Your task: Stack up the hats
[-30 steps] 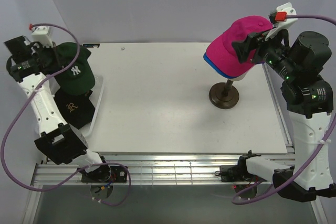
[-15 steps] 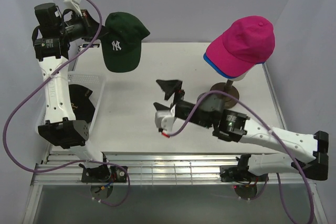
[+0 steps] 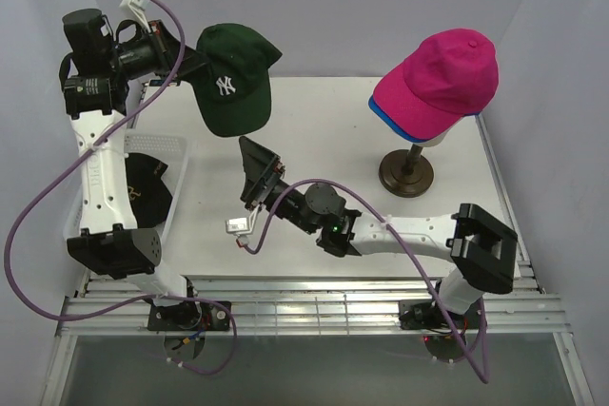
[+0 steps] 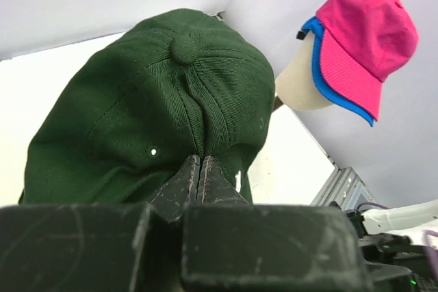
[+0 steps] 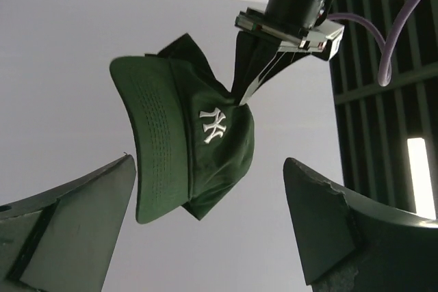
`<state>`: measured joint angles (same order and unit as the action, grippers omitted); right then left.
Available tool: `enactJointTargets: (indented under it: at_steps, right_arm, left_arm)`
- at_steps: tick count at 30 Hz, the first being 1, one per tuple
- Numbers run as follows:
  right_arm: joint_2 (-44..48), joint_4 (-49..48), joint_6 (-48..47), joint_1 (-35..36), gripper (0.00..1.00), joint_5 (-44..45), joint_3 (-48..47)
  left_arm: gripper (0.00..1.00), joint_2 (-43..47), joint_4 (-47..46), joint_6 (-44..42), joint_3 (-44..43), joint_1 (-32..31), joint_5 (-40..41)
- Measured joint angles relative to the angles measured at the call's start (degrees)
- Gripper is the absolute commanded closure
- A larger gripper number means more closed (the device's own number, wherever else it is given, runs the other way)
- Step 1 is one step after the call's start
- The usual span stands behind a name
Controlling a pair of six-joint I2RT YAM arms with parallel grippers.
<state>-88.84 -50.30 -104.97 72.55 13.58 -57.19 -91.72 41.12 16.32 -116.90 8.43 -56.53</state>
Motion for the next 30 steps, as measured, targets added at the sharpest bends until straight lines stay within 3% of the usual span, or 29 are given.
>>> enactJointTargets:
  at_steps: [3,12,14,15,17,20,21,24,28,29,30]
  right_arm:
    - [-4.9,-5.2,-2.8,-1.7,0.06,0.7,-3.1]
    - [-10.1,-7.4,-3.9,-5.5,0.02,1.4,-8.3]
    - [-10.8,-8.0,-4.1,-5.7,0.16,1.6,-9.4]
    - [-11.2,-8.2,-4.2,-5.8,0.29,1.7,-10.0]
    - [-12.0,-8.5,-4.0,-6.1,0.4,2.1,-11.5]
    - [-12.2,-8.2,-3.3,-6.2,0.64,2.8,-13.1]
    - [-12.2,-8.1,-3.2,-6.2,0.92,3.0,-13.5]
    - [-12.2,-6.1,-1.0,-6.1,0.92,4.2,-15.0]
    - [-12.1,3.2,6.7,-5.0,0.92,8.7,-18.3]
    - [-12.1,6.8,9.5,-4.7,0.92,10.0,-20.1]
    - [-12.3,13.2,14.5,-4.4,0.92,11.6,-23.5]
  left_arm:
    - [1.0,1.0,-0.8,0.9,0.1,0.0,-1.3]
    - [1.0,3.5,-2.7,2.4,0.1,0.0,-3.8]
    - [1.0,3.5,-2.8,2.6,0.1,0.0,-4.2]
    - [1.0,3.6,-2.8,2.6,0.3,0.0,-4.3]
    - [1.0,3.5,-2.9,2.6,0.7,0.0,-4.4]
    - [1.0,3.7,-3.2,2.6,2.5,0.0,-4.4]
    - [1.0,3.7,-3.4,2.6,3.4,0.0,-4.3]
    - [1.0,3.8,-3.5,2.0,6.0,0.0,-3.9]
    - [0.34,3.7,-1.9,-1.9,8.5,0.0,-1.7]
    - [0.12,3.6,-0.7,-3.4,8.6,0.0,-0.6]
    - [0.08,3.4,0.5,-5.2,8.5,0.0,0.5]
